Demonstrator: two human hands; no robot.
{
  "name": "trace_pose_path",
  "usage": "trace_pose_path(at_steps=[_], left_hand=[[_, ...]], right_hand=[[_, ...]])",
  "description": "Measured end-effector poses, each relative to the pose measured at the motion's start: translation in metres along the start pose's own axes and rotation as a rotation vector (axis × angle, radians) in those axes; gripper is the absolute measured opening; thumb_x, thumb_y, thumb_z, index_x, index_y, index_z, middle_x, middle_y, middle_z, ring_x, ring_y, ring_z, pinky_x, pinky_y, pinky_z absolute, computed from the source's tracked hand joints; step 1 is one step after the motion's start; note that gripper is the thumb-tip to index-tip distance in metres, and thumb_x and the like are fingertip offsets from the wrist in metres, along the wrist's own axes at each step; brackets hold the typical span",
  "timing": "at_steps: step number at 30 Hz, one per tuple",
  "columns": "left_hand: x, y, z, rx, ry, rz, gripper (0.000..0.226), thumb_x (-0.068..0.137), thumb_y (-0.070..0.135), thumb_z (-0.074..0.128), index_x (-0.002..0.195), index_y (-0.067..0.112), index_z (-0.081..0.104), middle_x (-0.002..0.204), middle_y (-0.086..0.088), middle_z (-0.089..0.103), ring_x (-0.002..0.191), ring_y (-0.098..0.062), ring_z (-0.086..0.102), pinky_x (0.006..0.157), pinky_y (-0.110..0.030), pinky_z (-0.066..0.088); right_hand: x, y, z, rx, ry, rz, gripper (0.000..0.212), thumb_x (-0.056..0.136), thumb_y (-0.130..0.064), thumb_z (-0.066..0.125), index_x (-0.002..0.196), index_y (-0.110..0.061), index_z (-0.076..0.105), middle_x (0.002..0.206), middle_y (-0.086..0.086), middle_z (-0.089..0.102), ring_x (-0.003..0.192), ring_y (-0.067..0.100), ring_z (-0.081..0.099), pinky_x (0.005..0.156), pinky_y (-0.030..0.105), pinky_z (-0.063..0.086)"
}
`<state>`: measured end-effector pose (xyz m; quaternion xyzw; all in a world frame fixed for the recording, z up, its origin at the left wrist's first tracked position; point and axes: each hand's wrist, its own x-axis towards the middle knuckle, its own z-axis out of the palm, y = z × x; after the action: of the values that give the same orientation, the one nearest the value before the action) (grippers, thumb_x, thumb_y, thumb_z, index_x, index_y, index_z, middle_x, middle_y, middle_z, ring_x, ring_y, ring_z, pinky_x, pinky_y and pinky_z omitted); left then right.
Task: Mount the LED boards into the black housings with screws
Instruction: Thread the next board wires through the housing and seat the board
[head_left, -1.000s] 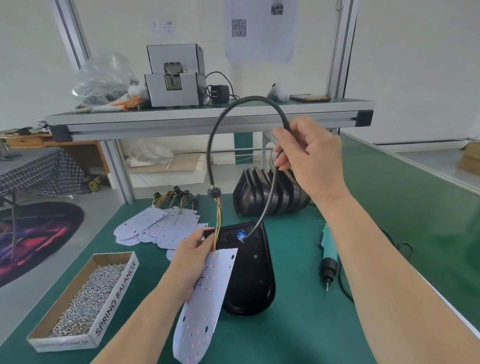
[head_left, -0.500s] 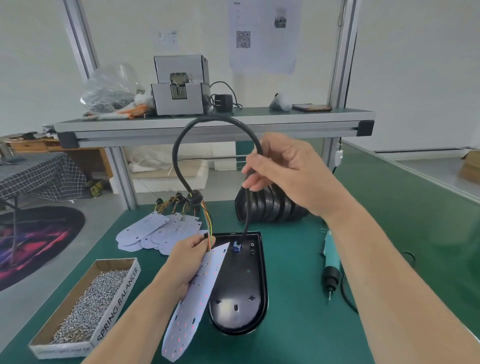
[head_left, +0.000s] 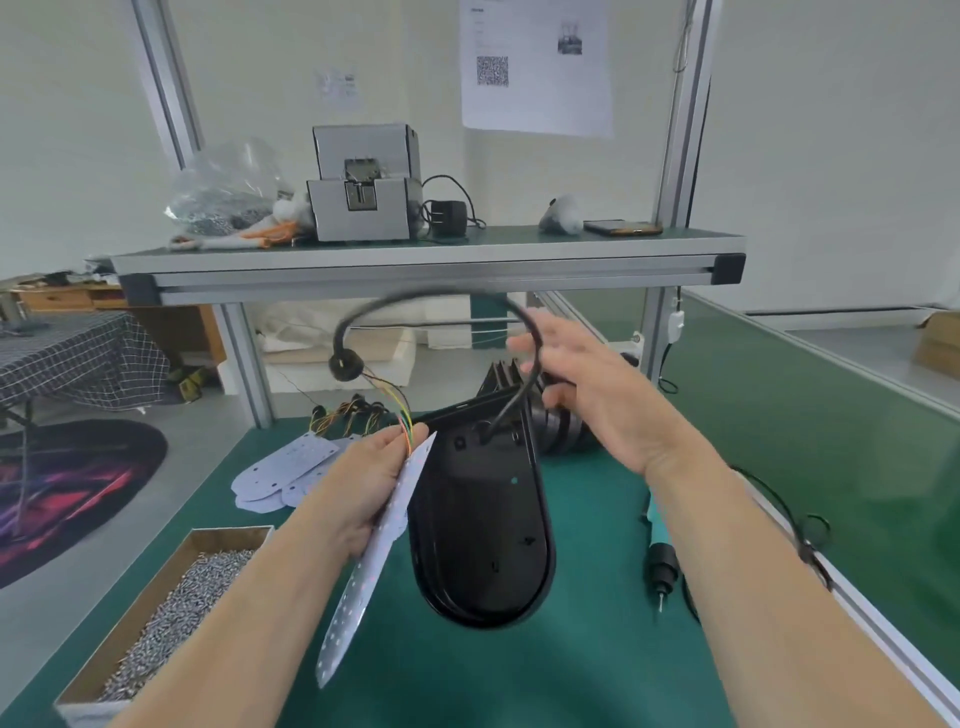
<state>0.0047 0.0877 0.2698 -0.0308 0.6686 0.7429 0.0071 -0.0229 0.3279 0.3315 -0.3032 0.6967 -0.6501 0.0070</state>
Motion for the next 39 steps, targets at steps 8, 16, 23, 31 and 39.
trace_pose_path(at_steps=[8,16,23,31,39], left_hand=[[-0.013,0.005,0.002,0.055,-0.109,0.003,0.030,0.100,0.031,0.055,0.078,0.011,0.061,0.046,0.003,0.045,0.033,-0.006,0.038,0.038,-0.014,0.033],[-0.013,0.004,-0.013,-0.002,0.012,0.055,0.032,0.099,0.022,0.053,0.068,0.017,0.053,0.038,0.003,0.031,0.028,-0.009,0.021,0.037,-0.020,0.009],[-0.012,0.013,-0.026,0.010,-0.034,0.027,0.026,0.098,0.030,0.055,0.079,0.013,0.052,0.039,0.005,0.041,0.027,-0.006,0.031,0.030,-0.013,0.025],[-0.002,0.005,-0.017,0.586,0.035,0.164,0.046,0.100,0.027,0.057,0.055,0.029,0.061,0.051,0.008,0.035,0.051,-0.010,0.029,0.054,-0.020,0.030],[-0.004,0.000,-0.006,0.646,-0.028,0.238,0.037,0.101,0.028,0.055,0.078,-0.001,0.054,0.066,0.000,0.041,0.058,-0.011,0.033,0.055,-0.026,0.027]], right_hand=[[-0.014,0.063,0.018,0.452,-0.272,0.255,0.059,0.082,-0.001,0.038,0.131,-0.018,0.066,0.133,0.016,0.065,0.118,0.028,0.061,0.107,0.048,0.047],[-0.008,0.116,0.014,-0.853,0.046,0.088,0.020,0.100,-0.015,0.056,0.084,-0.007,0.065,0.086,0.013,0.059,0.080,0.029,0.058,0.071,0.040,0.048],[-0.024,0.170,0.001,-1.576,-0.359,0.642,0.030,0.094,-0.008,0.042,0.119,-0.004,0.058,0.125,0.016,0.056,0.116,0.032,0.050,0.098,0.037,0.038],[0.014,-0.008,0.046,-0.369,0.279,-0.028,0.029,0.093,-0.055,0.057,0.097,-0.034,0.076,0.101,-0.016,0.074,0.091,-0.002,0.065,0.084,0.027,0.049],[0.027,-0.091,0.086,-1.058,-0.315,0.046,0.029,0.095,-0.043,0.065,0.097,-0.019,0.081,0.076,0.003,0.075,0.074,0.014,0.068,0.068,0.020,0.048]])
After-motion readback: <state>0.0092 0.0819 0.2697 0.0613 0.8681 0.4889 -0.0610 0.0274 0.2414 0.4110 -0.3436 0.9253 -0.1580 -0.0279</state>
